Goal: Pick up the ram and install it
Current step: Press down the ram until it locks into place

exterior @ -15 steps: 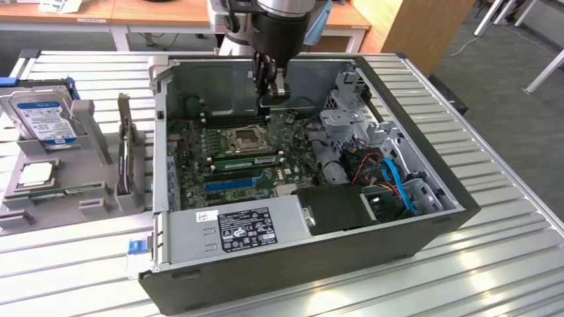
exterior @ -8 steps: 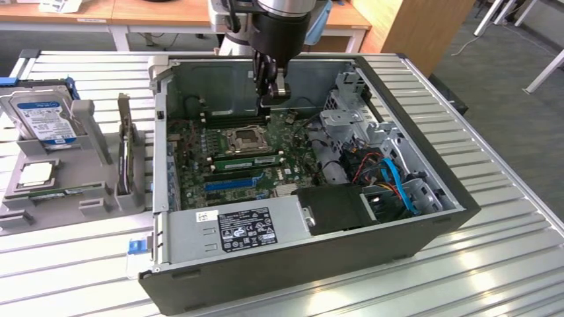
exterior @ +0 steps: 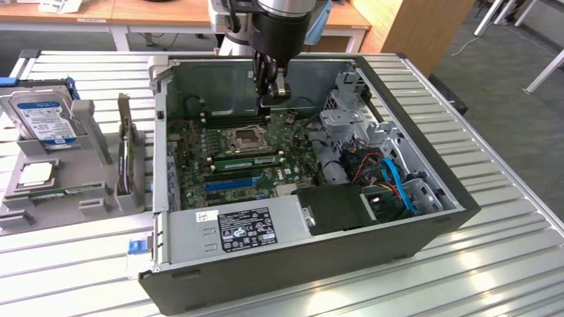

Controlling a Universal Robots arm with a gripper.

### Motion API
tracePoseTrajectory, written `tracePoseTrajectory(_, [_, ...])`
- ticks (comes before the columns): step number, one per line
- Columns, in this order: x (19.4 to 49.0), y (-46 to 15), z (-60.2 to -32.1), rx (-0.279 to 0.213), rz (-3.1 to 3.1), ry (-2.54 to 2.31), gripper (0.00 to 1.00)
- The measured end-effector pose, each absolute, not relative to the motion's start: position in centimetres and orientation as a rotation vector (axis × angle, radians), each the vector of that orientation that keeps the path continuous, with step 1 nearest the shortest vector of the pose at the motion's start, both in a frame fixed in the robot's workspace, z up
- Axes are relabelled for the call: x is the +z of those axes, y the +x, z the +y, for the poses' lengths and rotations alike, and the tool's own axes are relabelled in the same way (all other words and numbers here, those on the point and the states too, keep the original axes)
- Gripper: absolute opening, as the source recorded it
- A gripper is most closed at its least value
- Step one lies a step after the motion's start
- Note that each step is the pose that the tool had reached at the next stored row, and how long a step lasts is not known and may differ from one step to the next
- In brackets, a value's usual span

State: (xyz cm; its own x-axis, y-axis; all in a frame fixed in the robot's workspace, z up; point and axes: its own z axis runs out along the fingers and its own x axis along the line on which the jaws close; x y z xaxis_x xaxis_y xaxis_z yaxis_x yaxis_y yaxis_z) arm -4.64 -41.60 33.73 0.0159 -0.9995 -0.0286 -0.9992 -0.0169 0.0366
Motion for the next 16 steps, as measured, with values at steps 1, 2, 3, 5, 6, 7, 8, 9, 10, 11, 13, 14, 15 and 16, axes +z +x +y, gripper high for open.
tracePoseTrajectory(1, [33.73,-4.64,-41.6,-0.072,-2.198,2.235,0.1])
tracePoseTrajectory(2, [33.73,-4.64,-41.6,-0.072,-2.198,2.235,0.1])
tracePoseTrajectory(3, [33.73,-4.64,-41.6,-0.072,-2.198,2.235,0.1])
tracePoseTrajectory(5, [33.73,-4.64,-41.6,-0.072,-2.2,2.233,0.1])
tracePoseTrajectory(6, [33.73,-4.64,-41.6,-0.072,-2.203,2.231,0.1])
tracePoseTrajectory(7, [33.73,-4.64,-41.6,-0.072,-2.209,2.225,0.1])
tracePoseTrajectory(8, [33.72,-4.64,-41.59,-0.072,-2.217,2.216,0.1])
tracePoseTrajectory(9, [33.73,-4.64,-41.59,-0.072,-2.226,2.208,0.1])
tracePoseTrajectory(10, [33.73,-4.64,-41.6,-0.072,-2.235,2.199,0.1])
tracePoseTrajectory(11, [33.73,-4.64,-41.6,-0.072,-2.244,2.19,0.1])
tracePoseTrajectory(13, [33.73,-4.64,-41.6,-0.073,-2.266,2.168,0.1])
tracePoseTrajectory(14, [33.73,-4.64,-41.6,-0.073,-2.275,2.158,0.1])
tracePoseTrajectory(15, [33.73,-4.64,-41.6,-0.073,-2.285,2.149,0.1])
tracePoseTrajectory(16, [33.73,-4.64,-41.6,-0.073,-2.294,2.139,0.1])
